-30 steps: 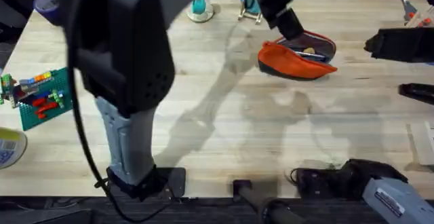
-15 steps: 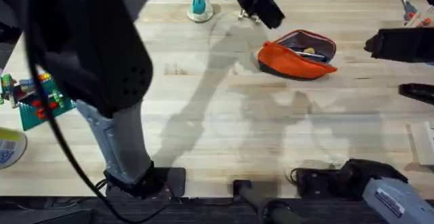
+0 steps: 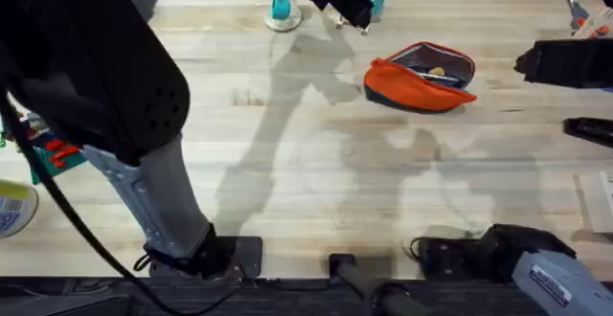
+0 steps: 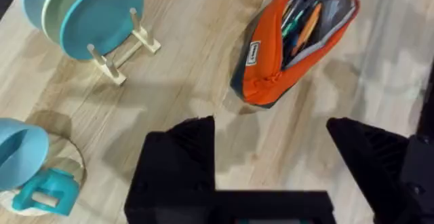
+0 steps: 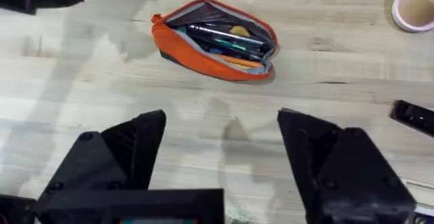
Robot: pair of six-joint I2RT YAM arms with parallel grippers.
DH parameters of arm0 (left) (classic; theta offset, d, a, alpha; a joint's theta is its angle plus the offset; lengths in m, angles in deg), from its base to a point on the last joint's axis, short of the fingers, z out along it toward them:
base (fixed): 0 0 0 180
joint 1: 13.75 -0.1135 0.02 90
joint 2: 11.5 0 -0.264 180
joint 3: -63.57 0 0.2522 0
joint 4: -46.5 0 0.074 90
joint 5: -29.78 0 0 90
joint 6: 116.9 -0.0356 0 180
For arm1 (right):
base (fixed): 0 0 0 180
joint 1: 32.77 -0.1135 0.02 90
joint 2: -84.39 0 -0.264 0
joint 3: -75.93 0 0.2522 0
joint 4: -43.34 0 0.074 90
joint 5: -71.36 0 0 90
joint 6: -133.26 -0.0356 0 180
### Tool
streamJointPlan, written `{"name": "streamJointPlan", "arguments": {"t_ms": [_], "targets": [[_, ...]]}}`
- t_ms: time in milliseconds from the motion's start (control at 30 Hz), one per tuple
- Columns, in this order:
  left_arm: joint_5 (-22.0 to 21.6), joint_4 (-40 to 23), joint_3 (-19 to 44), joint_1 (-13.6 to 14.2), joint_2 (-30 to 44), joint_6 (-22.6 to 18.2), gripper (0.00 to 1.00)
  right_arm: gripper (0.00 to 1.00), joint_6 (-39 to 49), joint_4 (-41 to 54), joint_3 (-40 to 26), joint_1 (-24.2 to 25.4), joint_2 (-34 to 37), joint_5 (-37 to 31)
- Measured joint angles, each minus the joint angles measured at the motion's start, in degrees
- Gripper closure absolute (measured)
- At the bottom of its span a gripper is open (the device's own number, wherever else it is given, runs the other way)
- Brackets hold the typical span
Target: Unzip the bag, pick up the pens from the table one at a time and place them inside, then zip the bag closed.
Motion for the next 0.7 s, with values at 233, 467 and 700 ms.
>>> {"name": "streamJointPlan", "arguments": {"t_ms": [233,467,700], "targets": [[0.8,-1.5,0.0,-2.3,-4.7,0.0,0.004,0.005,0.0,0.0,0.0,0.0,0.0,0.0],[0.0,6.8,-11.8,-2.7,-19.4,-0.5,0.004,0.005,0.0,0.0,0.0,0.0,0.0,0.0],[-0.2,17.5,-31.6,-2.7,-31.9,-0.7,0.004,0.005,0.0,0.0,0.0,0.0,0.0,0.0]]}}
